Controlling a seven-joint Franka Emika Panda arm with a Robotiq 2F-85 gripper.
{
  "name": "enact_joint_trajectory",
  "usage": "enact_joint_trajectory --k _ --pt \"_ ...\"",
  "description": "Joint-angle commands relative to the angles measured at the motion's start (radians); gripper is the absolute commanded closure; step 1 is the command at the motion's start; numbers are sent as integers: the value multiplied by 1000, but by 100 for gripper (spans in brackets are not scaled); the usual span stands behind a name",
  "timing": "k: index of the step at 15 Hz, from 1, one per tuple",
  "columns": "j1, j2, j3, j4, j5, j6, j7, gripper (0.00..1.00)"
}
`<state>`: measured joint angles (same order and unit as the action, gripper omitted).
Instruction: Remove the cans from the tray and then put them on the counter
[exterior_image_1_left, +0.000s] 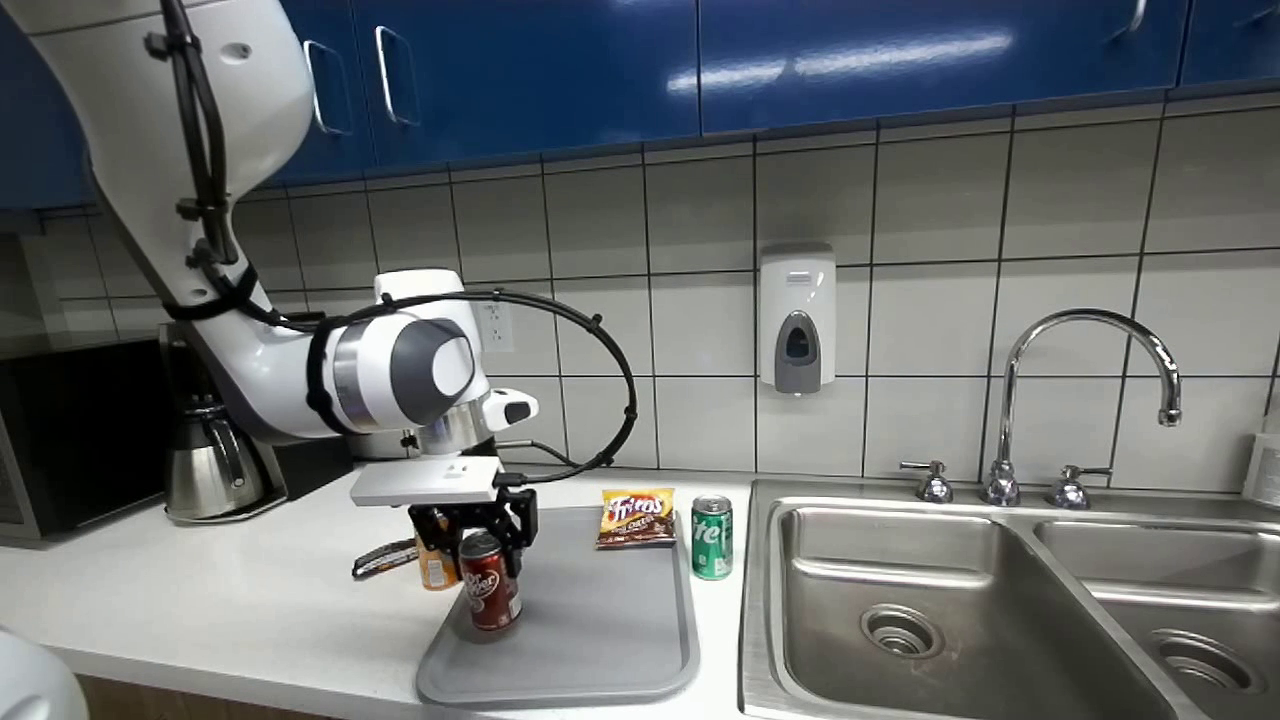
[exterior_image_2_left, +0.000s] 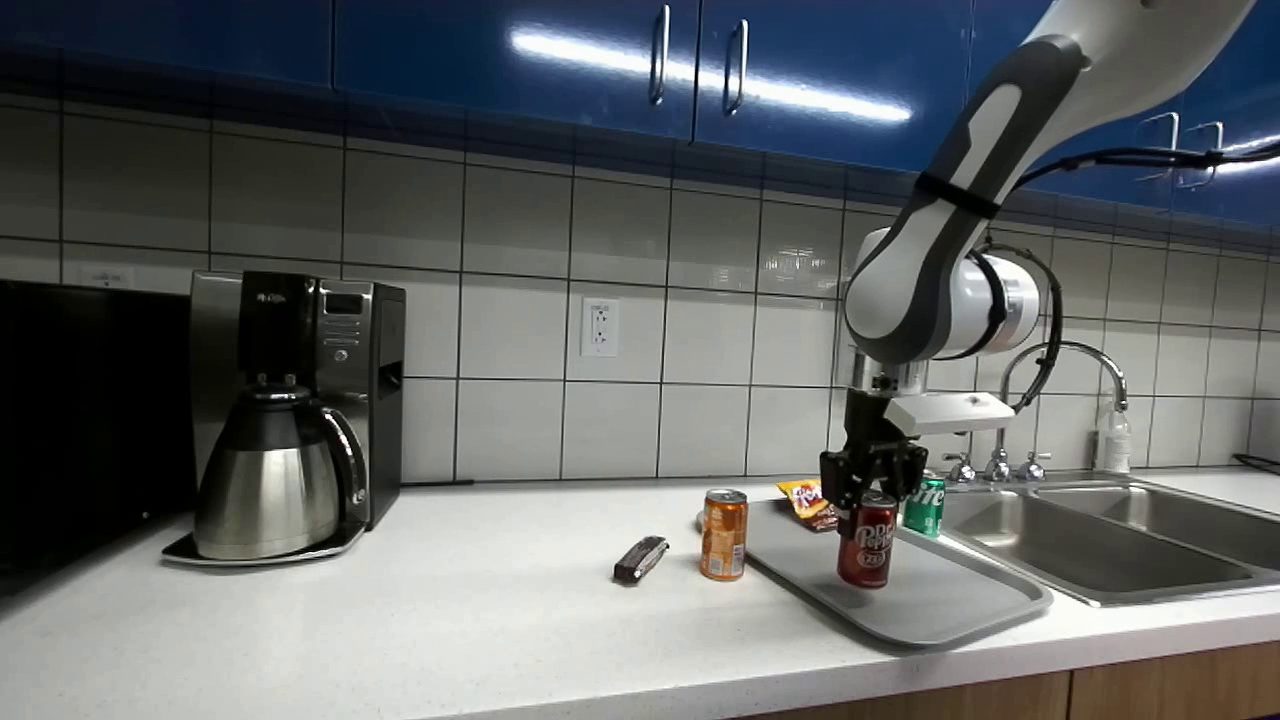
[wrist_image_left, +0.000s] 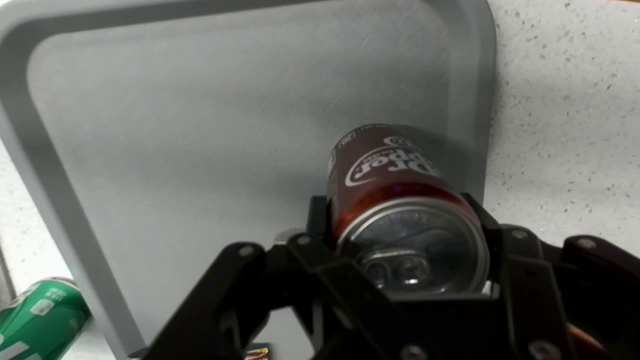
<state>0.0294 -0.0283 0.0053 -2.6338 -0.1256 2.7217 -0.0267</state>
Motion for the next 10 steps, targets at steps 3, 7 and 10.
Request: enact_joint_trajectory --k 3,7,10 --pt "14 -55 22 -15 39 10 -26 62" --pt "35 -59 39 -15 49 9 -17 62" --pt "52 -60 55 -13 53 8 -10 62"
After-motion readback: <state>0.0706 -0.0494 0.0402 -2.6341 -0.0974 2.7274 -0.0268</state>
